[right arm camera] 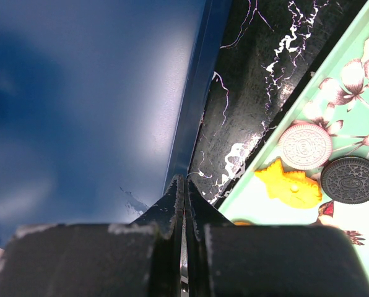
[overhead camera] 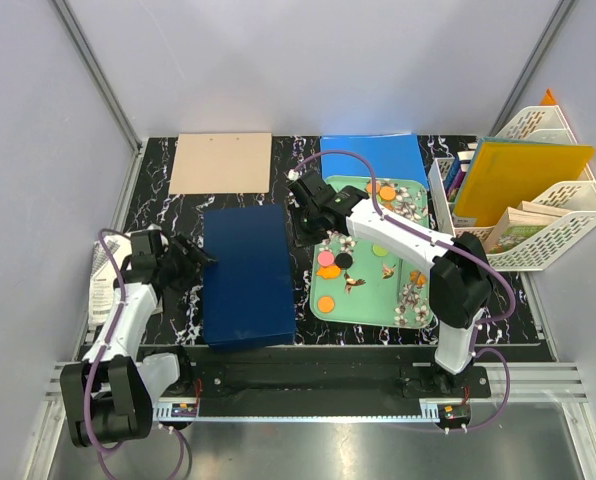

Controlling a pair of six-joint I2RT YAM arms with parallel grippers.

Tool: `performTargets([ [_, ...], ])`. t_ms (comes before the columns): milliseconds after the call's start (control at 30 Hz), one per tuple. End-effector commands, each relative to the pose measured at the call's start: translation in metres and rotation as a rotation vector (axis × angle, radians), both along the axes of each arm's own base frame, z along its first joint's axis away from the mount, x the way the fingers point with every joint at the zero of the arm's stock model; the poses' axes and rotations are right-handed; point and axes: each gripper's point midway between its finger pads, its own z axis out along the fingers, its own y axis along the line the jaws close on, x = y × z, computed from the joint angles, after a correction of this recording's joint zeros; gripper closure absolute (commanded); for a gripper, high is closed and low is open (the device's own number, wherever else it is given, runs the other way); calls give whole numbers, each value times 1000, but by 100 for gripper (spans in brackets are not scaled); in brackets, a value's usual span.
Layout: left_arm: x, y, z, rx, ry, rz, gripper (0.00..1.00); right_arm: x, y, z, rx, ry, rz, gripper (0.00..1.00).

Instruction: Pack the cookies

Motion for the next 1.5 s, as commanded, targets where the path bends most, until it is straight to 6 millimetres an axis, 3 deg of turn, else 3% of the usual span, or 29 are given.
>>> performTargets([
  [0,0,3,-3,15,-21,9,26,5,2,13,33,-32,-16,100],
  [333,-18,15,-32,43,97,77,53,5,4,19,55,-38,-11,100],
  [400,-19,15,-35,37,114,83,56,4,11,30,102,-56,11,100],
  [567,-23,15,-44,25,143,102,63,-11,50,71,338,-60,137,100],
  [633,-23,14,-46,20,148,98,63,-16,61,77,383,-52,170,100],
  [767,-23,13,-47,17,155,95,62,-14,67,67,383,-21,164,100],
  [800,-22,14,-44,20,147,97,60,-13,66,68,382,-27,158,100],
  [900,-11,20,-22,51,66,106,31,-9,63,76,379,-68,146,100],
  [933,-8,24,-15,73,47,119,14,-7,62,78,375,-79,144,100],
  [967,1,27,3,93,6,121,9,-7,61,83,379,-91,145,100],
  [1000,0,27,5,98,22,115,1,-7,61,84,379,-96,142,100],
  [1233,22,26,40,89,-14,118,1,0,50,107,370,-190,127,100],
  [1267,28,26,56,103,-44,106,1,0,46,107,360,-201,121,100],
  [1333,28,27,65,139,-43,88,1,4,35,112,337,-248,92,100],
  [1467,44,7,110,200,-136,-21,1,11,13,118,297,-308,21,96],
])
